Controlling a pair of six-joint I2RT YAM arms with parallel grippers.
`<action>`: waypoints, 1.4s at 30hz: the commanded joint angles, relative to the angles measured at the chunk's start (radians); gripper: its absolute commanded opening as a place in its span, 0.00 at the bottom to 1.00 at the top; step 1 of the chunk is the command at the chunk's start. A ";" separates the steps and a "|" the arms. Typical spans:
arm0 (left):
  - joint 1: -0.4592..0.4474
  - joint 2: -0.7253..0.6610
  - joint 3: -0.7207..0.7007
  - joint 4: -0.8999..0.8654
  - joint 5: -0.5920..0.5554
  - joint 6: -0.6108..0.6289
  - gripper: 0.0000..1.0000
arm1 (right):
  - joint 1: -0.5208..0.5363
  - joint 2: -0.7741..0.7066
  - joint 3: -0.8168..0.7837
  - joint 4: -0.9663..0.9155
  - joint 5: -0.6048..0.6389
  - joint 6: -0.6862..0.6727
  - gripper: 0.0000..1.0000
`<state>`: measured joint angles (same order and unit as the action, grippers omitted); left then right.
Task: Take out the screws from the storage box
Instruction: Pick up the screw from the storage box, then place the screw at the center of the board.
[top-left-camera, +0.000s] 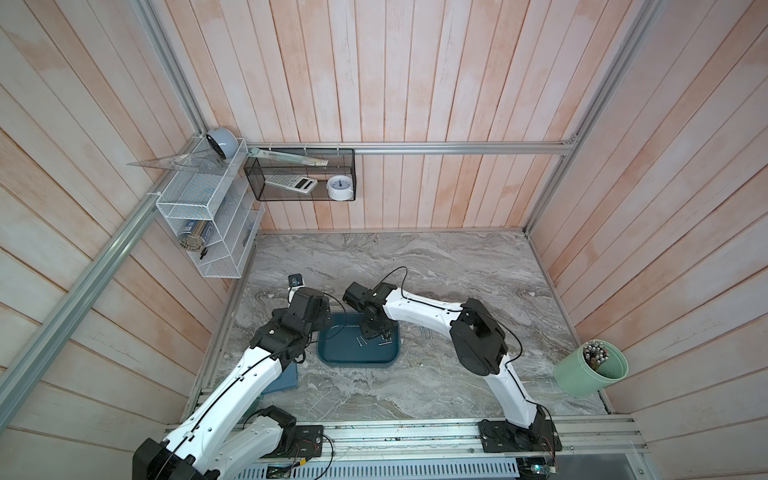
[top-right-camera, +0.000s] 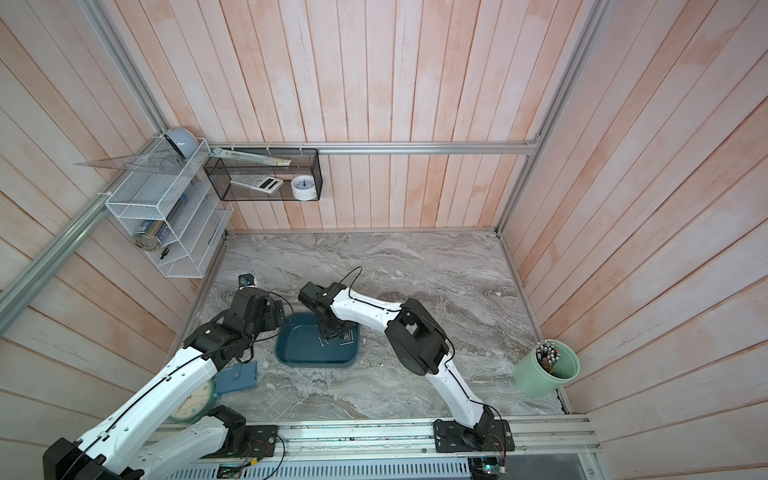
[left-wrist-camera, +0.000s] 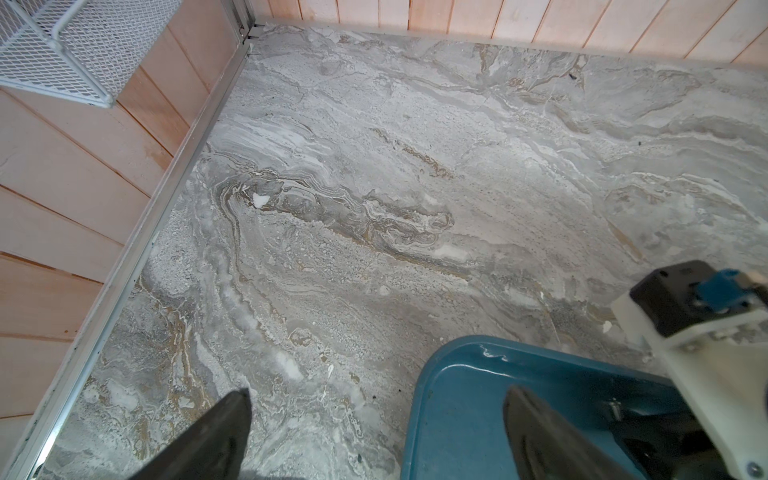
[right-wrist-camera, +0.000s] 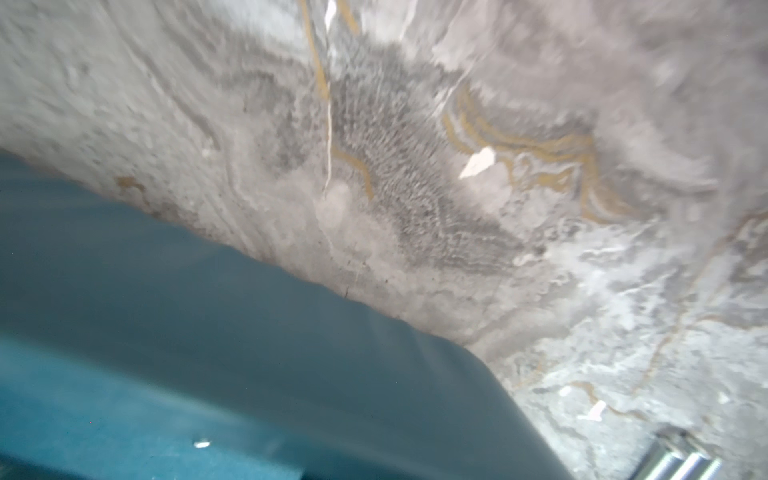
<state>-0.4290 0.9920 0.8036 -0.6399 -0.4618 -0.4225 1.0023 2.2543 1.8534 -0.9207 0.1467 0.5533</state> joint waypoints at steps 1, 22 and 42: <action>0.007 0.004 0.005 -0.005 -0.011 0.005 1.00 | -0.005 -0.049 0.033 -0.031 0.029 0.012 0.12; 0.015 0.031 0.011 0.004 0.030 0.011 1.00 | -0.112 -0.420 -0.329 0.122 -0.020 0.060 0.12; 0.019 0.062 0.007 0.021 0.148 0.024 1.00 | -0.275 -0.506 -0.600 0.169 -0.019 0.043 0.12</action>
<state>-0.4141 1.0485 0.8036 -0.6319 -0.3344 -0.4110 0.7258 1.7103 1.2510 -0.7334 0.1146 0.6090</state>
